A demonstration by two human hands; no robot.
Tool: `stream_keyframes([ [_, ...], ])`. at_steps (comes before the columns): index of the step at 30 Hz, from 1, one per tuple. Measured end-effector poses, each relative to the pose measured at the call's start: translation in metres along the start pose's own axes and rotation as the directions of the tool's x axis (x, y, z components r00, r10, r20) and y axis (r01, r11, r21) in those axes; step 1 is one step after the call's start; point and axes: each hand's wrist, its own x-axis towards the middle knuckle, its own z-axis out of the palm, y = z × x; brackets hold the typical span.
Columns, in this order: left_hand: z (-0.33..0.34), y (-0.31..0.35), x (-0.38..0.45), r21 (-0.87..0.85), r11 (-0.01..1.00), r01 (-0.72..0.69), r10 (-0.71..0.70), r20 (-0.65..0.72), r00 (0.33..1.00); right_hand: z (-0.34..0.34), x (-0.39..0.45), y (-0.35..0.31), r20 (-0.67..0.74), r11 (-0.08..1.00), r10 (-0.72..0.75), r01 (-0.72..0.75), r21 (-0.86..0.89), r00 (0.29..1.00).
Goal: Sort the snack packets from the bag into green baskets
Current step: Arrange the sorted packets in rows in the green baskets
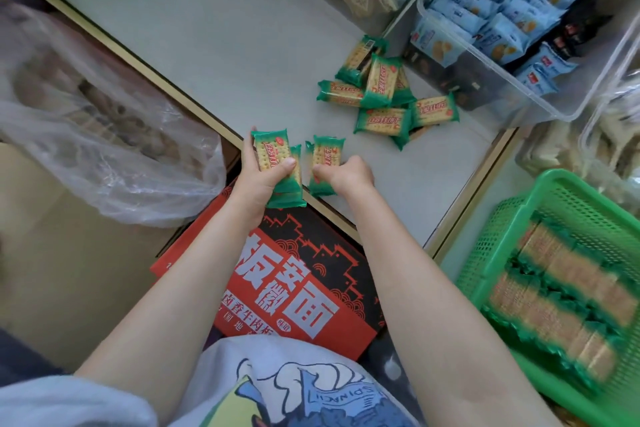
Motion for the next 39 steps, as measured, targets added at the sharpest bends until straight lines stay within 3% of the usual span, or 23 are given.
stream_keyframes([
  [8, 0.005, -0.004, -0.028, -0.027, 0.999, 0.036, -0.034, 0.089, 0.995, -0.004, -0.017, 0.030, 0.077, 0.945, 0.012, -0.036, 0.324, 0.997],
  [22, -0.012, -0.013, -0.044, -0.023, 0.992, 0.127, -0.128, -0.050, 0.991, 0.022, -0.006, 0.005, -0.192, 0.988, -0.048, 0.075, 0.132, 0.980],
  [32, -0.043, -0.011, -0.045, -0.010, 0.986, 0.167, -0.168, -0.079, 0.983, 0.027, -0.014, -0.017, -0.114, 0.997, 0.002, 0.006, 0.071, 0.993],
  [35, -0.039, -0.004, -0.049, 0.042, 0.987, 0.154, -0.151, -0.070, 0.986, 0.007, -0.039, -0.015, -0.074, 0.964, -0.049, 0.067, 0.258, 0.996],
  [39, -0.009, 0.011, -0.052, 0.106, 0.989, 0.102, -0.105, 0.028, 0.994, -0.031, -0.103, 0.016, 0.013, 0.811, -0.238, 0.192, 0.552, 0.971],
])
